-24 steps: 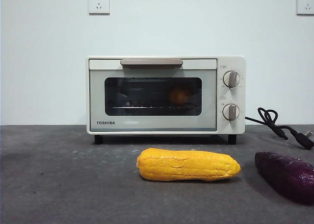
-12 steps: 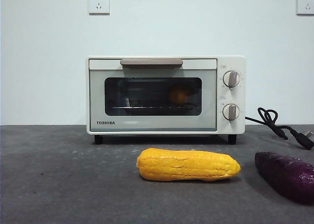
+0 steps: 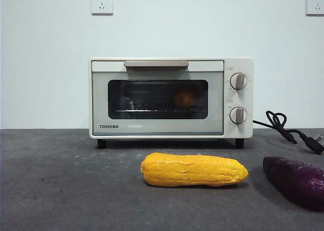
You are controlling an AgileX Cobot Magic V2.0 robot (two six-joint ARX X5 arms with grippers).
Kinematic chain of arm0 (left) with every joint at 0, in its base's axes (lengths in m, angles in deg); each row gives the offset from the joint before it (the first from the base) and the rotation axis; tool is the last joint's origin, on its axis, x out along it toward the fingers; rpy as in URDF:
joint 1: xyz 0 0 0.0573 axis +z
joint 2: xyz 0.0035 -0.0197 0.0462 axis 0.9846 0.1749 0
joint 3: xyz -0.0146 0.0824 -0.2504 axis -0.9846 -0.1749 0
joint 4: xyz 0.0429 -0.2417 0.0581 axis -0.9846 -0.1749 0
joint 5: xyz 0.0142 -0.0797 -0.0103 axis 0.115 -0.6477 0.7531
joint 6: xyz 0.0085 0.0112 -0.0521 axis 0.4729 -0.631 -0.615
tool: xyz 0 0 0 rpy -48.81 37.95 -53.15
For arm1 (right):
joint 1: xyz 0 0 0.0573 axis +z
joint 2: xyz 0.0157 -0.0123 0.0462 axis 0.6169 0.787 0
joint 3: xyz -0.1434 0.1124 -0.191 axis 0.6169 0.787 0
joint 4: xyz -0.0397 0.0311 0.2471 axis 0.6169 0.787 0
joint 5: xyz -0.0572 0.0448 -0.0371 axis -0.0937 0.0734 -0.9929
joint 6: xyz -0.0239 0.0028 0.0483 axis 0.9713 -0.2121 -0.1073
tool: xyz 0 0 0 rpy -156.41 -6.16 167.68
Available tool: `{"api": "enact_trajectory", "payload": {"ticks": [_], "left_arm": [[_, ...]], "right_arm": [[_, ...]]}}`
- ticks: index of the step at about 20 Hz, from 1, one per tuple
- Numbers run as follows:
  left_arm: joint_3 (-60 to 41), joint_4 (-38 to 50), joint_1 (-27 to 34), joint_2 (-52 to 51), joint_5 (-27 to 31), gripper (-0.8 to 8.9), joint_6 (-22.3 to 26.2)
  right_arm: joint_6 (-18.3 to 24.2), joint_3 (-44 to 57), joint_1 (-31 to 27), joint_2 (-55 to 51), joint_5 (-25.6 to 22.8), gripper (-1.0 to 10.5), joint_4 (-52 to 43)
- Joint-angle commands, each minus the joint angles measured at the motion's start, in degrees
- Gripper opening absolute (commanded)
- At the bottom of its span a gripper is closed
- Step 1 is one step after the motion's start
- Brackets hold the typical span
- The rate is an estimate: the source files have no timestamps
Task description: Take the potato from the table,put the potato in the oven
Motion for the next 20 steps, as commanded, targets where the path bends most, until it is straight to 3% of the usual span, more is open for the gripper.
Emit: {"api": "enact_trajectory", "payload": {"ticks": [1, 11, 12, 15, 16, 18, 20], "left_arm": [[-0.8, 0.2, 0.1, -0.1, -0.2, -0.04, -1.1], [-0.8, 0.2, 0.1, -0.1, -0.2, -0.04, -1.1], [-0.8, 0.1, 0.1, -0.1, -0.2, -0.04, -1.1], [-0.8, 0.1, 0.1, -0.1, -0.2, -0.04, -1.1], [-0.8, 0.1, 0.1, -0.1, -0.2, -0.04, -1.1], [-0.8, 0.2, 0.1, -0.1, -0.2, -0.04, -1.1], [-0.8, 0.2, 0.1, -0.1, -0.2, -0.04, -1.1]], "right_arm": [[-0.5, 0.4, 0.1, 0.0, -0.1, 0.0, -0.2], [-0.5, 0.4, 0.1, 0.0, -0.1, 0.0, -0.1], [1.9, 0.4, -0.2, -0.1, -0.8, 0.0, -0.5], [5.6, 1.6, -7.8, -3.0, -4.2, 0.0, -6.2], [6.4, 3.5, -12.1, -4.7, -1.9, 0.0, -11.0], [7.8, 9.6, -21.5, -9.1, 7.6, 0.0, -21.0], [10.4, 17.8, -27.5, -13.8, 10.5, 0.0, -30.3]]}}
